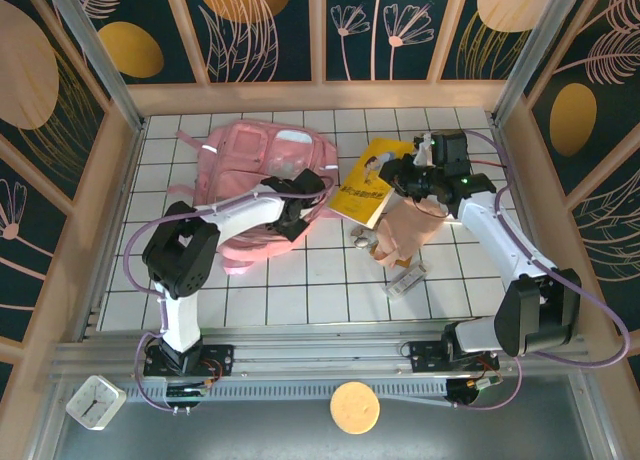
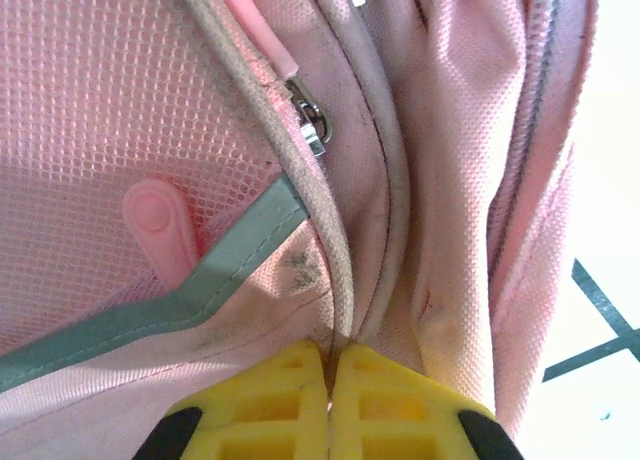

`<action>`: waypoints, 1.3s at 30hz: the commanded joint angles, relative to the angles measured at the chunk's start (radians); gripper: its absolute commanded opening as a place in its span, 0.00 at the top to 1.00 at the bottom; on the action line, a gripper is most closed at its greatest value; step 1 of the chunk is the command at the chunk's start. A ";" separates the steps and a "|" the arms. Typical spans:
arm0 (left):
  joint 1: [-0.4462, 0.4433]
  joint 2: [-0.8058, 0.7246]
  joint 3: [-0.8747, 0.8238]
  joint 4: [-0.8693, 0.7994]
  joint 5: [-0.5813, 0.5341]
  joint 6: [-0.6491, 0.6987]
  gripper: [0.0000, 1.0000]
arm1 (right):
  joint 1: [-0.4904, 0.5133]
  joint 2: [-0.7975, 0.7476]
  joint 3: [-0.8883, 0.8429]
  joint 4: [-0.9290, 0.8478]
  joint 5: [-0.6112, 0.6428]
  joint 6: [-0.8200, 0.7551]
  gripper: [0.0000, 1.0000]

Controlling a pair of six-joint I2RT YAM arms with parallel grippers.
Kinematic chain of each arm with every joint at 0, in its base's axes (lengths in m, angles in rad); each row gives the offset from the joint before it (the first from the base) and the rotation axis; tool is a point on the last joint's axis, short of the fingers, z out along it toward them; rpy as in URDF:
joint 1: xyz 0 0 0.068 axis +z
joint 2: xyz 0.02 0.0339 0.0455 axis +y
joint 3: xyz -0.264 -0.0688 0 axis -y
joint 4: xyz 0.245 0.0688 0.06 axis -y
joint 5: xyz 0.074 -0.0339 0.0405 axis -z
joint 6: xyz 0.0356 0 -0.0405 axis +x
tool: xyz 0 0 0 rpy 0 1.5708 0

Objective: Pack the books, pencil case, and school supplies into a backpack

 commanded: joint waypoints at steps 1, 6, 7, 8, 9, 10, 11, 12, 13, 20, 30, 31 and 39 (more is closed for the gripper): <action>0.009 0.016 0.097 -0.041 -0.002 -0.072 1.00 | 0.004 -0.006 -0.001 0.069 -0.046 0.014 1.00; 0.027 -0.005 0.355 -0.167 0.078 -0.189 1.00 | 0.012 -0.039 -0.024 0.059 -0.040 0.023 1.00; 0.032 0.000 0.425 -0.193 0.103 -0.203 1.00 | 0.015 -0.050 -0.035 0.062 -0.037 0.028 1.00; 0.037 0.011 0.491 -0.223 0.117 -0.218 1.00 | 0.018 -0.061 -0.049 0.065 -0.033 0.035 1.00; 0.042 0.025 0.552 -0.255 0.130 -0.227 1.00 | 0.020 -0.070 -0.060 0.066 -0.028 0.039 1.00; 0.046 0.046 0.625 -0.291 0.148 -0.236 1.00 | 0.024 -0.080 -0.075 0.072 -0.029 0.046 1.00; 0.048 0.057 0.682 -0.313 0.162 -0.251 1.00 | 0.029 -0.088 -0.089 0.083 -0.030 0.054 1.00; 0.052 0.061 0.713 -0.319 0.184 -0.268 1.00 | 0.035 -0.093 -0.100 0.092 -0.027 0.059 1.00; 0.060 0.061 0.737 -0.320 0.216 -0.289 1.00 | 0.044 -0.099 -0.113 0.101 -0.021 0.068 1.00; 0.038 0.016 0.529 -0.291 0.201 -0.218 0.48 | 0.050 -0.136 -0.166 0.083 0.041 0.081 1.00; -0.028 -0.115 0.132 -0.146 0.256 -0.169 0.22 | -0.016 -0.189 -0.173 -0.043 0.083 0.030 1.00; -0.032 -0.111 0.122 -0.139 0.245 -0.163 0.22 | -0.017 -0.187 -0.174 -0.042 0.079 0.034 1.00; -0.036 -0.015 0.147 -0.126 0.202 -0.094 0.25 | -0.015 -0.184 -0.162 -0.032 0.078 0.055 1.00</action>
